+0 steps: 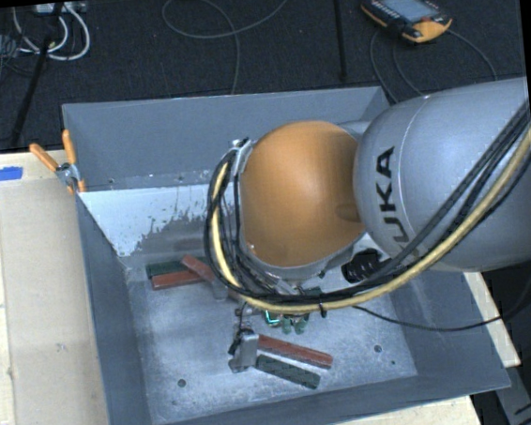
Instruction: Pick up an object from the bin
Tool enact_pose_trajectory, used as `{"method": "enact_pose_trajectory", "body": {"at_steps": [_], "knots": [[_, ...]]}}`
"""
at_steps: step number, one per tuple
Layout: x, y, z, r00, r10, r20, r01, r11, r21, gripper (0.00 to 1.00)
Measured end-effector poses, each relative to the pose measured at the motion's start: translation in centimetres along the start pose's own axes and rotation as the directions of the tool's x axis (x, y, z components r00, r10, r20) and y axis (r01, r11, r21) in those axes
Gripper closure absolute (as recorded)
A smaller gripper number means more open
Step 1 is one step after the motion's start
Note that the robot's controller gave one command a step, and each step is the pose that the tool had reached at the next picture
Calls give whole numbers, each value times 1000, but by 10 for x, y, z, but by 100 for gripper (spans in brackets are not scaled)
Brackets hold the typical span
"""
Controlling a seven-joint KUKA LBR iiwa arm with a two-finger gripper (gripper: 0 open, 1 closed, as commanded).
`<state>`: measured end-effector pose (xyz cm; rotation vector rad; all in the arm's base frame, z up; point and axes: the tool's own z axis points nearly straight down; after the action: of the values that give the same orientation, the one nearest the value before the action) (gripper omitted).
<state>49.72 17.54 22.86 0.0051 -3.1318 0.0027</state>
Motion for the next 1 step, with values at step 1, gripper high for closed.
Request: {"method": "enact_pose_trajectory", "body": {"at_steps": [1], "knots": [[-2, -1, -4, 1000, 5, 8, -5, 1000, -2, 0]]}}
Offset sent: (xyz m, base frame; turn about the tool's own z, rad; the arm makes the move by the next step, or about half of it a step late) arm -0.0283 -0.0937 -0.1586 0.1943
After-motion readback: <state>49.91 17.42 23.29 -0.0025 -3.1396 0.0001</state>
